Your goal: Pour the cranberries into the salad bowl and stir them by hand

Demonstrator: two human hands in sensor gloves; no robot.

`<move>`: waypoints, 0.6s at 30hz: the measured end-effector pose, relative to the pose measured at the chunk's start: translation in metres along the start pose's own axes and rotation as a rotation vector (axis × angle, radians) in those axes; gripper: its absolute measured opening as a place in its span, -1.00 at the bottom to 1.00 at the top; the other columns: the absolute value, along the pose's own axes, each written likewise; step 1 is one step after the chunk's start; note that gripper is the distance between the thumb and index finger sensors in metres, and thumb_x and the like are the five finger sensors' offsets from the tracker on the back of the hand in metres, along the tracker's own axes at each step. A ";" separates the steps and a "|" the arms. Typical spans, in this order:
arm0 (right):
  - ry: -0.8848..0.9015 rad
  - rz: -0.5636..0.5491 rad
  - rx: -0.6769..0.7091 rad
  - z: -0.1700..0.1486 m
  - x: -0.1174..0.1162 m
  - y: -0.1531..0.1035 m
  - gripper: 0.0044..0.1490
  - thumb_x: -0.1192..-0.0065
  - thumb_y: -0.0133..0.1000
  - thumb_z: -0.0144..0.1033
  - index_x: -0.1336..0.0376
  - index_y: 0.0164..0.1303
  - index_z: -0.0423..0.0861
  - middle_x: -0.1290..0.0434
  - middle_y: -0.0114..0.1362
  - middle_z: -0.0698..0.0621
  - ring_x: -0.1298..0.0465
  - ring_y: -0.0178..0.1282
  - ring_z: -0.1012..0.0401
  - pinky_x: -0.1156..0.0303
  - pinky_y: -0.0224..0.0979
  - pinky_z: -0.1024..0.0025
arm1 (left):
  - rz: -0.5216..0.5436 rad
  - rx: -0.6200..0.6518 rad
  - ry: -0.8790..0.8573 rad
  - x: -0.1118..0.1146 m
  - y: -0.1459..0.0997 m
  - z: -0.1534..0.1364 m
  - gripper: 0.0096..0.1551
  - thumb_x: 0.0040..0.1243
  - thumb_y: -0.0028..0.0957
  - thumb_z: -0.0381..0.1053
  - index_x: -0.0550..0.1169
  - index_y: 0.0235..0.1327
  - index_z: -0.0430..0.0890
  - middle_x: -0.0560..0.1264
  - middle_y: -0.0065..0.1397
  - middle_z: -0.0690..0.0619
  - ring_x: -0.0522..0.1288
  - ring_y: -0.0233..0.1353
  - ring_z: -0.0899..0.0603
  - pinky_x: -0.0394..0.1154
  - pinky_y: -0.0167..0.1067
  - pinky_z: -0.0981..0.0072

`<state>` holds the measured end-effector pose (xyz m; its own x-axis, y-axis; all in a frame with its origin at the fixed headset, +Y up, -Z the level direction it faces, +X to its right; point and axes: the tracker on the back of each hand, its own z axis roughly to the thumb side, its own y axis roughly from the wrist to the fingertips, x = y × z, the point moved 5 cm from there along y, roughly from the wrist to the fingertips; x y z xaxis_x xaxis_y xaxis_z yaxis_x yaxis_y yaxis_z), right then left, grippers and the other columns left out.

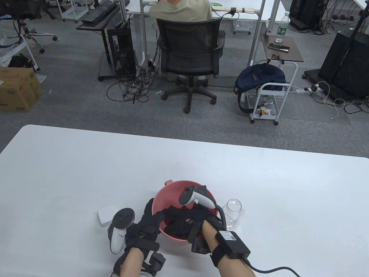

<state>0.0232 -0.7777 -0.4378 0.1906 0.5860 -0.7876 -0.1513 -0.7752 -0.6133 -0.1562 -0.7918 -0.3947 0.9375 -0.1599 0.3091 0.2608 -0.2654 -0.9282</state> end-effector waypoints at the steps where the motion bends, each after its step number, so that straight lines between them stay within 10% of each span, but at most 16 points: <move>1: -0.004 -0.001 -0.004 0.000 0.000 0.000 0.02 -0.20 -0.20 0.73 0.22 0.39 0.99 0.33 0.79 0.83 0.25 0.91 0.65 -0.16 0.98 0.33 | 0.000 -0.002 0.000 0.000 0.000 0.000 -0.14 -0.16 0.36 0.29 -0.24 0.71 0.15 -0.08 0.81 -0.15 0.11 0.70 -0.42 0.25 0.56 -0.17; 18: 0.028 -0.131 0.082 0.006 0.010 -0.013 0.05 -0.04 0.02 0.67 0.35 0.58 0.64 0.46 0.86 0.35 0.34 0.90 0.33 -0.01 0.91 0.05 | 0.048 -0.027 -0.007 -0.003 -0.005 0.005 -0.18 -0.15 0.36 0.09 -0.22 0.70 0.03 -0.07 0.78 -0.21 0.12 0.67 -0.45 0.22 0.54 -0.21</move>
<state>0.0211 -0.7598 -0.4383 0.2407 0.6735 -0.6990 -0.2020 -0.6696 -0.7147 -0.1592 -0.7849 -0.3923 0.9504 -0.1660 0.2630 0.2095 -0.2830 -0.9359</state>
